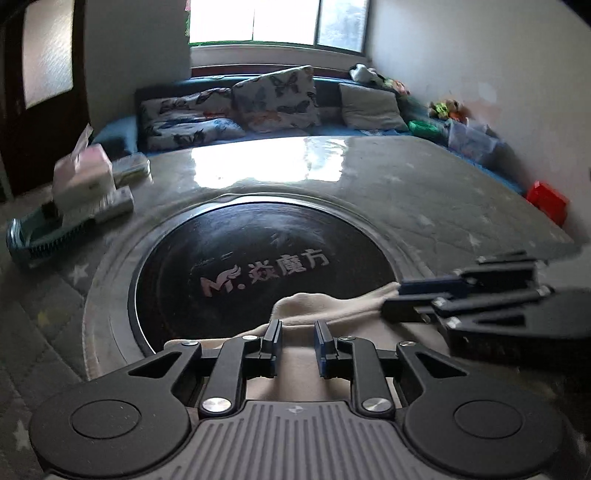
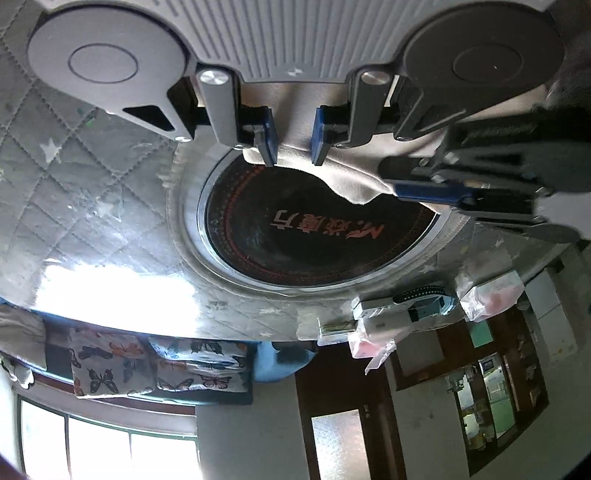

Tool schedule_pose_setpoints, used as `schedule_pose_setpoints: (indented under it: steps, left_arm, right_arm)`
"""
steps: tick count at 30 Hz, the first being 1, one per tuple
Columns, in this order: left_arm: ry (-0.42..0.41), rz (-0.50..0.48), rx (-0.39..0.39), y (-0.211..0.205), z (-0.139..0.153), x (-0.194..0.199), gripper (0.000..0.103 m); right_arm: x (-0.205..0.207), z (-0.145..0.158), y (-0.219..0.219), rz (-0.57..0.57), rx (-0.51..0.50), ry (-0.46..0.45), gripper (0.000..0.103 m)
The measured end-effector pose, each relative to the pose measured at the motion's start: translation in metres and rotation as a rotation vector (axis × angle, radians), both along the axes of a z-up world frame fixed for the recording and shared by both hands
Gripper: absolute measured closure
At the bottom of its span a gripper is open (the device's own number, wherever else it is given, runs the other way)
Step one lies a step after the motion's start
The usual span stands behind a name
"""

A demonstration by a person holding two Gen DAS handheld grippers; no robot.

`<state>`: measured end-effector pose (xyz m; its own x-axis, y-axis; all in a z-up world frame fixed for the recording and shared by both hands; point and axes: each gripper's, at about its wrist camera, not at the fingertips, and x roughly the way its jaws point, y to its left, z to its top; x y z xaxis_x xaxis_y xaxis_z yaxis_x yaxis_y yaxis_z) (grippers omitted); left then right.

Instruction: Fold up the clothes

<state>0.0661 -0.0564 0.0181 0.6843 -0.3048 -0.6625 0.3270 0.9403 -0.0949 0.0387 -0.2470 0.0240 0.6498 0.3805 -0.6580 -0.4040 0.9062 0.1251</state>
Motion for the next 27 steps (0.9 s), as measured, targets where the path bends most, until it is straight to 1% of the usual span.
schedule_pose_setpoints:
  steps: [2,8,9,10,11,15,18,21,24,27]
  left_arm:
    - [0.003,0.015,-0.031,0.005,-0.001,0.003,0.081]
    - [0.011,0.05,-0.08,0.016,0.002,0.004,0.079]
    - [0.002,0.061,-0.077,0.019,0.004,0.002,0.073]
    - [-0.009,0.074,-0.072,0.022,0.005,0.0,0.07]
    - [-0.02,0.087,-0.067,0.025,0.007,-0.002,0.069]
    - [-0.058,0.121,-0.053,0.041,0.017,-0.022,0.069]
    - [-0.083,0.119,-0.036,0.048,0.022,-0.042,0.069]
    - [-0.088,0.121,-0.001,0.052,0.019,-0.062,0.069]
    - [-0.083,0.13,0.014,0.055,0.014,-0.074,0.069]
    - [-0.078,0.143,0.029,0.058,0.008,-0.084,0.069]
  right_arm:
    - [-0.001,-0.001,0.001,0.003,-0.004,-0.009,0.083]
    - [0.0,-0.001,0.001,0.007,-0.009,-0.023,0.083]
    - [0.0,-0.001,0.001,0.007,-0.01,-0.025,0.083]
    - [0.0,0.0,0.001,0.009,-0.012,-0.025,0.083]
    - [0.0,0.001,0.002,0.01,-0.015,-0.026,0.083]
    - [-0.01,0.008,0.011,0.048,-0.014,-0.042,0.083]
    - [-0.018,0.013,0.019,0.078,-0.013,-0.055,0.083]
    - [-0.026,0.018,0.026,0.109,-0.012,-0.068,0.083]
    - [-0.034,0.023,0.034,0.139,-0.011,-0.081,0.083]
    - [-0.035,0.019,0.046,0.171,-0.019,-0.073,0.083]
